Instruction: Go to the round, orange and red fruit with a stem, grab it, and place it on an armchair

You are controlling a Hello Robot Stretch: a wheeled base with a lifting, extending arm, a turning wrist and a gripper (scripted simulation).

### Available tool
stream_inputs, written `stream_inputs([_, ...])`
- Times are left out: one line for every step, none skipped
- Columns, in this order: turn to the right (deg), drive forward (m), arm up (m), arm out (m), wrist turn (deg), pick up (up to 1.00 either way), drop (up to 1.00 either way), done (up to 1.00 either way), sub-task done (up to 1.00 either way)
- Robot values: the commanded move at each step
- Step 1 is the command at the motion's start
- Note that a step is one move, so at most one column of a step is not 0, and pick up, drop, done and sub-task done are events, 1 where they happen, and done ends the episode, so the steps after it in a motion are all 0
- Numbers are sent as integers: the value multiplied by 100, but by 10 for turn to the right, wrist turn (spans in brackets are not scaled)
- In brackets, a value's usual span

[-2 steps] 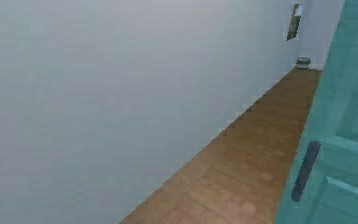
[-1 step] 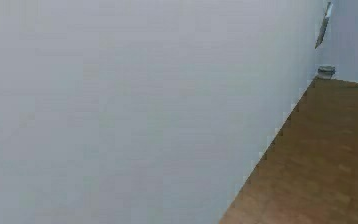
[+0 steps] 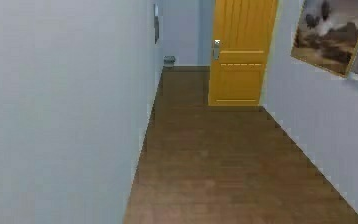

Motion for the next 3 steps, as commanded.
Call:
stream_inputs([0, 100, 0, 0, 0, 0, 0, 0, 0])
stream_inputs([0, 100, 0, 0, 0, 0, 0, 0, 0])
stream_inputs([30, 0, 0, 0, 0, 0, 0, 0, 0])
